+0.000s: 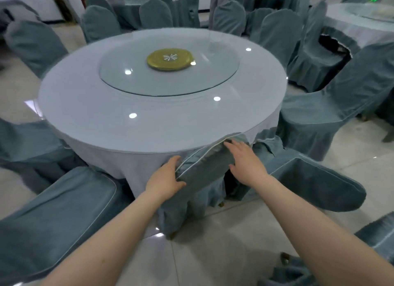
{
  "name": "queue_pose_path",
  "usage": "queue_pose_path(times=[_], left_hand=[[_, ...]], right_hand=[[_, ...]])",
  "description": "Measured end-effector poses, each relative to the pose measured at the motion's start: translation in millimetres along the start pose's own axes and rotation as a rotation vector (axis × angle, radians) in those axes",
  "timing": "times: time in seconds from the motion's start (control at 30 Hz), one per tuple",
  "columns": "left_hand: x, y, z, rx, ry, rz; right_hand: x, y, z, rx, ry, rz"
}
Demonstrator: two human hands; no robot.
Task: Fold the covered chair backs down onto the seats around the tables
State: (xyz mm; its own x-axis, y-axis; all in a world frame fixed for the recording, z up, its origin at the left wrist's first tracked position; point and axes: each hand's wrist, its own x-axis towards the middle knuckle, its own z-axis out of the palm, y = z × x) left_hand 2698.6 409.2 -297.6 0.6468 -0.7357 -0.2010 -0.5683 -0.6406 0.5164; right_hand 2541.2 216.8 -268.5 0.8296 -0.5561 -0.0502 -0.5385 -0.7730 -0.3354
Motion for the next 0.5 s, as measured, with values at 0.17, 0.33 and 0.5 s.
queue_pose_path(times=[0.17,0.33,0.5], left_hand=[[13,-1,13,0.167,0.043,-0.074],[8,-6,11,0.191,0.102,-0.074],[-17,-11,9,0.255,0.079,-0.023]], right_hand=[[9,14,9,0.090,0.052,-0.020],[16,15,9,0.040,0.089,-0.038],[14,10,12,-0.011,0.018,-0.080]])
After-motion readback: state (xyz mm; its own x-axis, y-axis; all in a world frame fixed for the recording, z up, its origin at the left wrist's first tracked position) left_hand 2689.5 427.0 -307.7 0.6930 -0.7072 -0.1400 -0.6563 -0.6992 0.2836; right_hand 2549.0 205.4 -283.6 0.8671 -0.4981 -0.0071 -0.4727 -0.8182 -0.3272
